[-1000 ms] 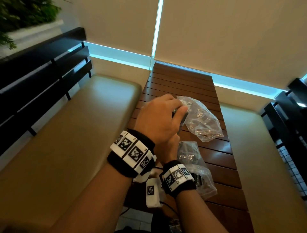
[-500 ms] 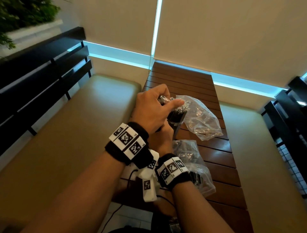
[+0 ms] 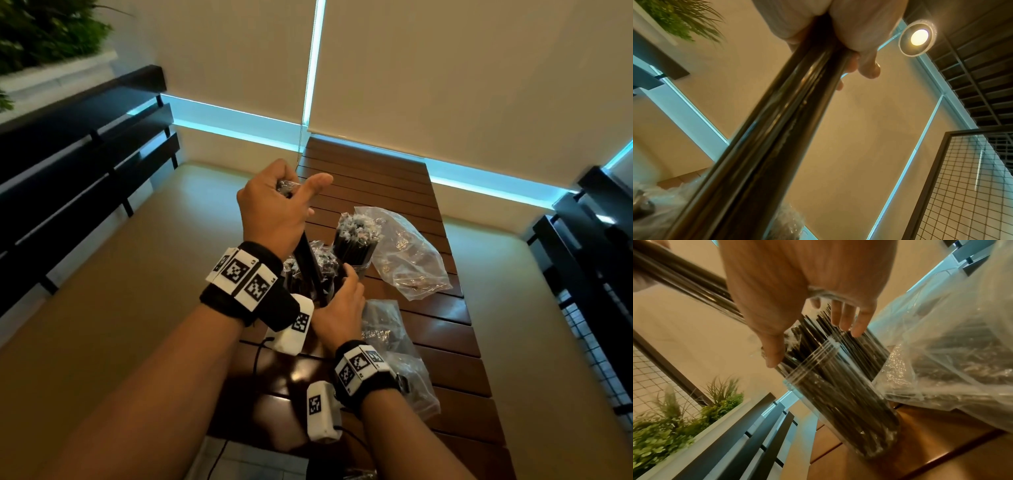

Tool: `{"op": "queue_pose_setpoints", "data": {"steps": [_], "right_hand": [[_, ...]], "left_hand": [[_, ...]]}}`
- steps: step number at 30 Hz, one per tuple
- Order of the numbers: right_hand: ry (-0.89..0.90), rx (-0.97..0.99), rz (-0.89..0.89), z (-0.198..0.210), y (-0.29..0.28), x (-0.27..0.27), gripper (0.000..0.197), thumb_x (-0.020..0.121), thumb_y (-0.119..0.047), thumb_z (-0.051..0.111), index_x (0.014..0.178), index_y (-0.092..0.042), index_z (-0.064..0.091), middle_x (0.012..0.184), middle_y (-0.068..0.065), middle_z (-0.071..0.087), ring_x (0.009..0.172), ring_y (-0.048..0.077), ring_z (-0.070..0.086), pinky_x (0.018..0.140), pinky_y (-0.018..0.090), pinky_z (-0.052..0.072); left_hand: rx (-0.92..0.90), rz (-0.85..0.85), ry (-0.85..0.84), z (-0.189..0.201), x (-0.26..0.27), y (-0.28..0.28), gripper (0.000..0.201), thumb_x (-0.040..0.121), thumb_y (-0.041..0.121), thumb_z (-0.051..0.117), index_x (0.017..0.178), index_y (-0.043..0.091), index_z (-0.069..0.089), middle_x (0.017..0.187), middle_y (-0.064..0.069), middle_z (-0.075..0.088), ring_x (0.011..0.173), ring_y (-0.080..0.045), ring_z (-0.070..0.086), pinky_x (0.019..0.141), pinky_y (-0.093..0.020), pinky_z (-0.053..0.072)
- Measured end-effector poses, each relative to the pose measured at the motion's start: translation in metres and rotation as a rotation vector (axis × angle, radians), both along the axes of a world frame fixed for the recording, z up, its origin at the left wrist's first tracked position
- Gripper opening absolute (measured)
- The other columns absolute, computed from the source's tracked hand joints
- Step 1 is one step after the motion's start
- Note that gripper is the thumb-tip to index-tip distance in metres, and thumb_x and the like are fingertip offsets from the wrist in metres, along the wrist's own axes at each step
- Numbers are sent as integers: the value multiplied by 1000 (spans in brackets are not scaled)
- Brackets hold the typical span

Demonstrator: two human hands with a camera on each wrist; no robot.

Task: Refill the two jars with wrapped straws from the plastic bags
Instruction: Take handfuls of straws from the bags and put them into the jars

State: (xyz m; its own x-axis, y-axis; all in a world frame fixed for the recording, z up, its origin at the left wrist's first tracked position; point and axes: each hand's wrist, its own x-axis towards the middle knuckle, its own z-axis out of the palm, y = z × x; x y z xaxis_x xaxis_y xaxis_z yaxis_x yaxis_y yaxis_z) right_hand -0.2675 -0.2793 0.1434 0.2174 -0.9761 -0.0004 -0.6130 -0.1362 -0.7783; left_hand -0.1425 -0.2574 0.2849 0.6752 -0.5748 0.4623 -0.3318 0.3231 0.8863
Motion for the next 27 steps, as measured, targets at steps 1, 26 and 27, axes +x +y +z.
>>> {"op": "queue_pose_setpoints", "data": {"steps": [1,26,27], "right_hand": [[13,34,32,-3,-2,1,104,63,-51,79,147,-26,22,141,4,33,132,26,33,108,44,35],[183,-17,150,-17,-19,-6,52,76,-73,52,93,-24,51,92,-2,67,87,21,64,77,38,55],[179,-15,147,-16,-19,-6,45,78,-69,54,90,-25,51,90,-3,67,85,21,65,76,37,55]], "left_hand": [[6,14,0,-2,1,-1,46,76,37,82,67,10,46,56,-2,48,50,-24,63,51,-30,55],[65,194,-110,-32,21,-28,52,79,58,70,68,15,43,52,-6,57,55,-31,66,71,-40,55],[60,190,-105,-32,19,-30,51,79,57,70,68,15,45,53,-7,58,56,-30,66,68,-42,56]]}}
